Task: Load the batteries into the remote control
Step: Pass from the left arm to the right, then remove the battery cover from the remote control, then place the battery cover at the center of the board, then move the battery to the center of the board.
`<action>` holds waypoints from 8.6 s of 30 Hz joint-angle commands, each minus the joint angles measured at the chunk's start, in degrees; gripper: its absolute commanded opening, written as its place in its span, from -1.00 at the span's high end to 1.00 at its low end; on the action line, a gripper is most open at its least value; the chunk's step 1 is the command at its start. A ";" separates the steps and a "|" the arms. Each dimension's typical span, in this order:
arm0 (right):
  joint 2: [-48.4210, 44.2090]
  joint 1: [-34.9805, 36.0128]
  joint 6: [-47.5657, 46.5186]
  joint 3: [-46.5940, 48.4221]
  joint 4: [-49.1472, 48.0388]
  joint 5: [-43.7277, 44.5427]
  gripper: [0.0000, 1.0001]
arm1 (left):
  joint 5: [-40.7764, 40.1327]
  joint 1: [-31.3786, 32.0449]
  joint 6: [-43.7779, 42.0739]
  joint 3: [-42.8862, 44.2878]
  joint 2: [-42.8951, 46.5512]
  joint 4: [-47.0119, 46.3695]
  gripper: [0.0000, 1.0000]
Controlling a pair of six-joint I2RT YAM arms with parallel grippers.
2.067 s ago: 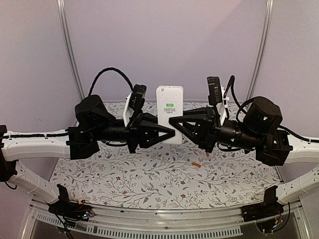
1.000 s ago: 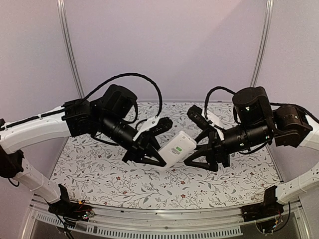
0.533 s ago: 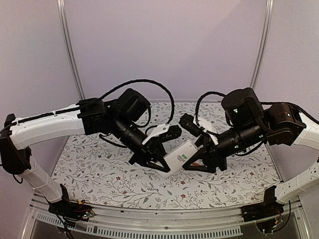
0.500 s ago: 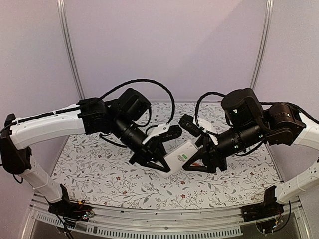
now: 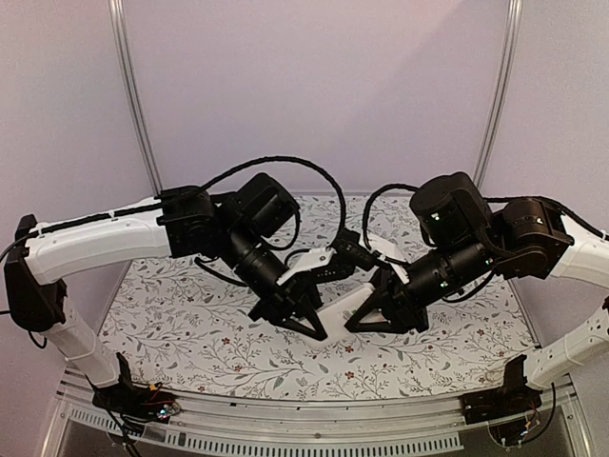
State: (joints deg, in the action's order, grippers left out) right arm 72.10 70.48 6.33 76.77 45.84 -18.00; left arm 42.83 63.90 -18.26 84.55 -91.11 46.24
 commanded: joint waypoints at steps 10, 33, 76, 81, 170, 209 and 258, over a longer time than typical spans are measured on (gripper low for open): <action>-1.48 -1.13 1.55 0.36 -2.70 -3.79 0.99 | -2.27 0.42 -0.75 0.93 1.65 -0.65 0.49; -13.94 -21.26 14.09 -23.77 -42.54 -1.29 1.00 | -21.31 -12.82 42.34 -31.39 16.76 -61.20 -0.98; 0.72 -34.74 26.64 -28.49 -70.34 -29.05 1.00 | -16.74 -18.46 57.04 -31.60 2.42 -77.52 0.66; 1.53 -34.97 27.48 -28.09 -70.45 -29.20 1.00 | -16.82 -18.53 56.80 -30.69 2.10 -76.55 0.23; 5.01 -39.34 26.74 -27.73 -62.42 -23.58 1.00 | -7.66 -19.94 62.67 -30.21 -0.13 -88.81 1.00; -1.29 -47.19 21.48 -32.29 -43.86 -25.57 1.00 | -45.29 -21.61 39.47 -23.34 1.06 -19.58 1.00; 0.53 -37.75 15.64 -32.08 -37.33 -39.59 1.00 | -6.55 -10.21 33.04 -14.78 -7.16 -48.55 0.15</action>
State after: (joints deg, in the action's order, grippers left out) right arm 72.77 32.38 22.83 42.70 9.02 -56.10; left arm 31.81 52.16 16.29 67.77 -96.36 -1.98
